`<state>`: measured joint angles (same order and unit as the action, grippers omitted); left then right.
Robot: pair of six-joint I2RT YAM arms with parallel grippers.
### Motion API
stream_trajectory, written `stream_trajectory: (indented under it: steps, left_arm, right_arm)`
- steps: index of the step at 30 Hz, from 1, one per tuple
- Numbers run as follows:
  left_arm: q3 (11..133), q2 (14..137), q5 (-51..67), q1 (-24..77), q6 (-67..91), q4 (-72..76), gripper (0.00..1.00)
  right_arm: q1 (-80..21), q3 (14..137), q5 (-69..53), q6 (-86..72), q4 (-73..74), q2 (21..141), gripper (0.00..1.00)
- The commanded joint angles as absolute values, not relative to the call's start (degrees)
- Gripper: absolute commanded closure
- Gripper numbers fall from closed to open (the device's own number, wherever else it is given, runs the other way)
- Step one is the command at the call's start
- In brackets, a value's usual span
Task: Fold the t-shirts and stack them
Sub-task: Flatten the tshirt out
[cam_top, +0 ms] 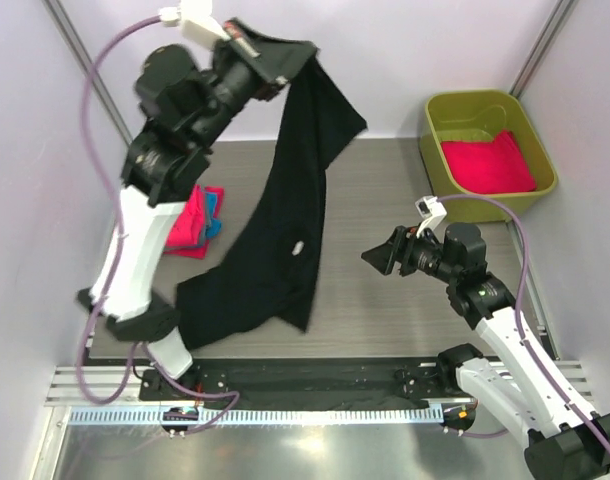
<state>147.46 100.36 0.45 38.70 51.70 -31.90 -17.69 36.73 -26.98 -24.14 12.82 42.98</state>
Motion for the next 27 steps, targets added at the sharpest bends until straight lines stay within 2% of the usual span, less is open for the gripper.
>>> stream_trajectory:
  steps: [1, 5, 9, 12, 16, 21, 25, 27]
  left_arm:
    - [133.1, 81.2, -10.8, 35.2, 49.3, -24.8, 1.00]
    - [113.0, 68.2, -18.8, 34.5, 44.3, -22.4, 1.00]
    - [99.0, 59.6, -18.6, 34.4, 43.0, -22.0, 1.00]
    - [93.6, 54.5, -20.6, 34.4, 42.2, -23.6, 1.00]
    - [90.7, 51.3, -23.5, 34.4, 39.4, -27.5, 1.00]
    - [86.0, 48.3, -21.3, 34.4, 37.2, -27.5, 1.00]
    - [82.7, 46.1, -20.7, 34.4, 36.8, -28.6, 1.00]
    - [80.5, 45.2, -20.8, 34.4, 36.6, -28.4, 1.00]
  right_arm:
    - [-17.9, 38.8, -27.5, -22.1, 11.9, 43.0, 0.28]
    - [-18.7, 37.9, -27.2, -21.6, 11.8, 44.1, 0.24]
    - [-20.9, 36.7, -24.4, -21.7, 10.8, 45.8, 0.24]
    - [-24.4, 35.7, -21.0, -21.9, 11.1, 48.3, 0.24]
    - [-28.9, 34.8, -8.6, -21.6, 10.7, 52.0, 0.24]
    - [-29.4, 33.7, -6.0, -20.1, 2.7, 57.5, 0.24]
    - [-29.4, 37.3, -0.3, -21.3, 1.4, 65.5, 0.24]
    - [-29.4, 43.0, 0.7, -23.7, 4.3, 71.2, 0.25]
